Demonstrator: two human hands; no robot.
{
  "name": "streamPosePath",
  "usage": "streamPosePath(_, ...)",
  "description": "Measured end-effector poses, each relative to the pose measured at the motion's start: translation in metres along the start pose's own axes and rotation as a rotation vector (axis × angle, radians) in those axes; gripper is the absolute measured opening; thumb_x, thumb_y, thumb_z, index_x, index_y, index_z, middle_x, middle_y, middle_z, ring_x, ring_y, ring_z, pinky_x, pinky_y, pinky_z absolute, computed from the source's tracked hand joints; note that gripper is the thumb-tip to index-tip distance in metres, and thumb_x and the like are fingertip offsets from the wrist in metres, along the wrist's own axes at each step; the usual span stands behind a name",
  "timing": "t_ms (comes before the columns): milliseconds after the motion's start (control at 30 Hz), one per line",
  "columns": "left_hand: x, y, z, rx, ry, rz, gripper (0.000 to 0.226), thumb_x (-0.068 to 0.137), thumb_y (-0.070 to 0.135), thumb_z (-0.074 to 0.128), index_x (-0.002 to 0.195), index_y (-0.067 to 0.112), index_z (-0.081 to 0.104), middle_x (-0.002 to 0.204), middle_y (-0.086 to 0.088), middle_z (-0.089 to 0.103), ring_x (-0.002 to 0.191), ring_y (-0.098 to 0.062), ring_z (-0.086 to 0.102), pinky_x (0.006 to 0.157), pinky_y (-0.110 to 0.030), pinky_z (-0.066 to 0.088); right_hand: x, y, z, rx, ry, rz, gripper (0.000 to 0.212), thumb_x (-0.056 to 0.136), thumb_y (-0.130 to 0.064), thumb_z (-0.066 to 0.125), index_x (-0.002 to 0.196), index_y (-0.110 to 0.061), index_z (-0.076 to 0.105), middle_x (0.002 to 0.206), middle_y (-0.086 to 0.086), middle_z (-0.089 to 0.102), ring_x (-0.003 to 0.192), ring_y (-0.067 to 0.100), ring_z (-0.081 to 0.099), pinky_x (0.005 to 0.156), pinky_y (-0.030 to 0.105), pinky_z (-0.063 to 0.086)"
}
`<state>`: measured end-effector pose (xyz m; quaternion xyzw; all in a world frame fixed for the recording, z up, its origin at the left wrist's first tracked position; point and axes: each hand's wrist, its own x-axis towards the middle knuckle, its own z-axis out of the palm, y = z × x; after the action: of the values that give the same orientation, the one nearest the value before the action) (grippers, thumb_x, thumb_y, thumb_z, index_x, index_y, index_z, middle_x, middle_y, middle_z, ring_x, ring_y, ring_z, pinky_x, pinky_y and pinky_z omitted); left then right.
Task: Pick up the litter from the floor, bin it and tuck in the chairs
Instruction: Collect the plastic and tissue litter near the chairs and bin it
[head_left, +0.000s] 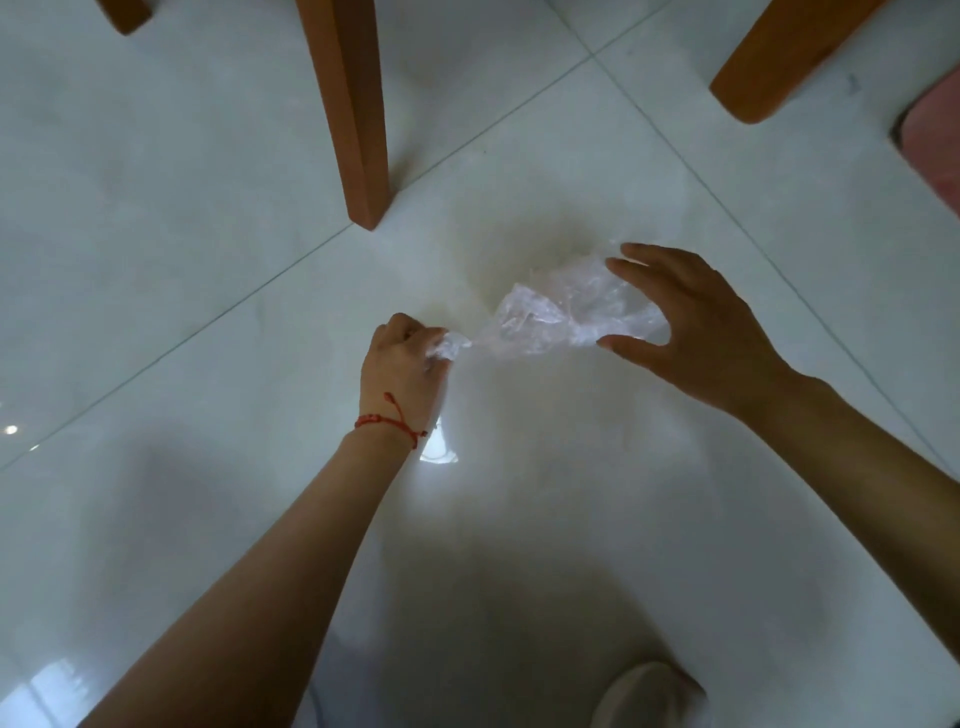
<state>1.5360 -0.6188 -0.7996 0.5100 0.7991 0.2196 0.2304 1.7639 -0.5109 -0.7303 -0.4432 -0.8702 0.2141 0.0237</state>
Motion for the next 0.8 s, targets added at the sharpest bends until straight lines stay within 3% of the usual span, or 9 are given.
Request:
streamPosePath(67,-0.002,-0.003,-0.001,-0.073,0.046,-0.029,0.02,0.071,0.012,0.062,0.087,0.007,0.073,0.081,-0.015,0.063,0.071,-0.025,0.056,0.067,-0.025,0.045,-0.002,-0.006,0.003,-0.012,-0.023,-0.027,0.063,0.081,-0.035,0.067,0.136,-0.017,0.044,0.146,0.004,0.039,0.134,0.017,0.032,0.107,0.031,0.027)
streamPosePath(167,-0.003,-0.001,-0.008,-0.271,0.096,-0.179,0.013,0.072,0.017,0.066,0.077,0.008,0.074,0.062,0.011,0.06,0.057,-0.003,0.049,0.058,-0.003,0.036,0.003,-0.009,0.006,-0.009,-0.06,-0.04,0.064,0.081,-0.034,0.068,0.137,-0.017,0.042,0.148,0.004,0.038,0.136,0.02,0.032,0.108,0.035,0.028)
streamPosePath(267,-0.004,-0.002,-0.01,-0.491,0.086,-0.459,0.015,0.072,0.013,0.072,0.087,0.011,0.074,0.071,0.006,0.066,0.059,0.006,0.056,0.062,-0.004,0.04,0.016,-0.005,0.014,-0.045,-0.118,-0.064,0.072,0.078,-0.035,0.07,0.14,-0.018,0.037,0.152,0.004,0.029,0.141,0.022,0.024,0.111,0.036,0.023)
streamPosePath(333,-0.01,-0.002,-0.008,-0.612,0.084,-0.552,0.021,0.07,0.011,0.074,0.09,0.012,0.072,0.068,0.005,0.068,0.054,0.011,0.055,0.063,-0.01,0.044,0.025,-0.003,0.021,-0.086,-0.161,-0.1,0.082,0.075,-0.036,0.073,0.143,-0.019,0.031,0.155,0.005,0.021,0.144,0.022,0.015,0.113,0.036,0.017)
streamPosePath(433,-0.017,0.001,-0.008,-0.759,0.093,-0.646,0.023,0.069,0.007,0.075,0.089,0.018,0.07,0.052,0.019,0.064,0.063,-0.003,0.06,0.071,-0.017,0.048,0.035,0.003,0.034,-0.139,-0.225,-0.132,0.086,0.073,-0.035,0.075,0.144,-0.021,0.027,0.155,0.005,0.022,0.144,0.023,0.013,0.115,0.036,0.013)
streamPosePath(500,-0.019,0.002,-0.008,-0.82,0.101,-0.689,0.024,0.07,0.007,0.074,0.089,0.02,0.068,0.062,0.01,0.066,0.073,-0.017,0.06,0.082,-0.029,0.05,0.042,0.007,0.044,-0.159,-0.23,-0.147,0.078,0.074,-0.032,0.074,0.141,-0.023,0.034,0.145,0.005,0.041,0.136,0.027,0.032,0.109,0.037,0.025)
streamPosePath(600,-0.019,0.002,-0.009,-0.864,0.11,-0.726,0.023,0.068,0.008,0.076,0.088,0.017,0.069,0.075,-0.002,0.066,0.081,-0.023,0.062,0.09,-0.039,0.051,0.046,0.009,0.05,-0.157,-0.169,-0.064,0.059,0.078,-0.03,0.069,0.131,-0.025,0.045,0.123,0.005,0.059,0.112,0.029,0.052,0.091,0.036,0.038)
streamPosePath(733,-0.019,0.01,-0.017,-0.885,0.104,-0.779,0.025,0.068,0.007,0.076,0.092,0.006,0.07,0.078,-0.003,0.068,0.081,-0.024,0.065,0.089,-0.042,0.051,0.041,-0.007,0.032,0.288,-0.134,0.264,0.042,0.07,-0.033,0.078,0.104,-0.017,0.06,0.101,0.004,0.065,0.094,0.024,0.059,0.077,0.03,0.044)
streamPosePath(800,-0.024,0.019,-0.026,-0.886,0.08,-0.784,0.015,0.069,0.007,0.075,0.084,0.008,0.072,0.07,0.003,0.07,0.079,-0.023,0.066,0.088,-0.042,0.052,0.035,-0.015,0.022,0.453,-0.15,0.389,0.04,0.068,-0.03,0.08,0.101,-0.018,0.062,0.095,-0.002,0.064,0.092,0.017,0.058,0.075,0.026,0.043)
